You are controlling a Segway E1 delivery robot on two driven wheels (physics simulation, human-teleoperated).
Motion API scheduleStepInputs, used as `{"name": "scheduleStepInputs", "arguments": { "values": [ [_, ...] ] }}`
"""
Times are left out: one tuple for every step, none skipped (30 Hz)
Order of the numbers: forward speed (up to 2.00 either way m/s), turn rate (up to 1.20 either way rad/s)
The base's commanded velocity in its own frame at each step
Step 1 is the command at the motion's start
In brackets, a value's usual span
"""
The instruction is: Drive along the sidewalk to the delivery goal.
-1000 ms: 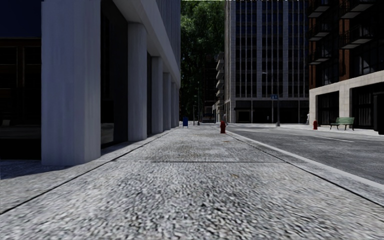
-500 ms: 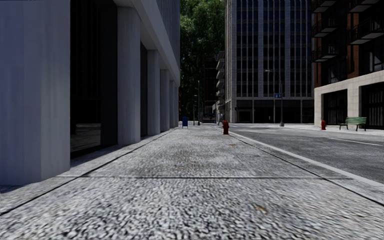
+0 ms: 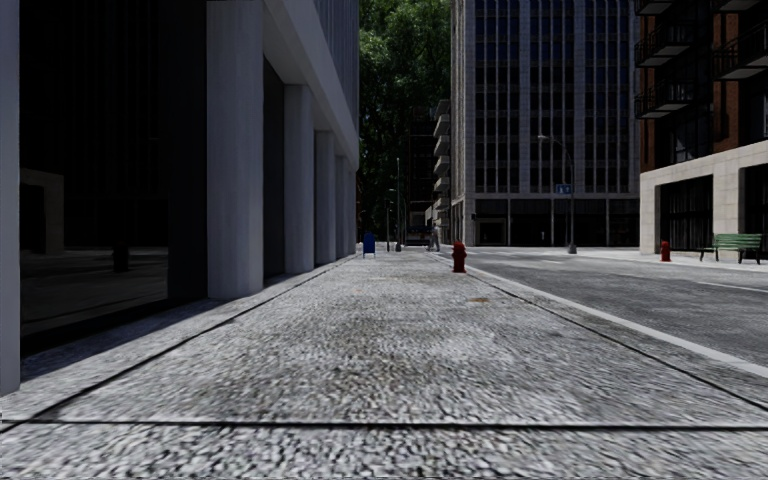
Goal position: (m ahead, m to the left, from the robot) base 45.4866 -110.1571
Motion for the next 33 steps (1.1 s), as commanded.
{"name": "scheduleStepInputs", "arguments": {
  "values": [
    [2.00, 0.00],
    [2.00, 0.00],
    [2.00, 0.00],
    [2.00, 0.00],
    [2.00, 0.00],
    [2.00, 0.00],
    [2.00, 0.00],
    [2.00, 0.00],
    [2.00, 0.00],
    [2.00, 0.00],
    [2.00, 0.00],
    [2.00, 0.00],
    [2.00, 0.00],
    [2.00, 0.00],
    [2.00, 0.00],
    [2.00, 0.00],
    [2.00, 0.00],
    [2.00, 0.00],
    [2.00, 0.00],
    [2.00, 0.00],
    [2.00, 0.00],
    [2.00, 0.00],
    [2.00, 0.00],
    [2.00, 0.00],
    [2.00, 0.00],
    [2.00, 0.00],
    [2.00, 0.00],
    [2.00, 0.00],
    [2.00, 0.00],
    [2.00, 0.00],
    [2.00, 0.00],
    [2.00, 0.00],
    [2.00, 0.00]
  ]
}}
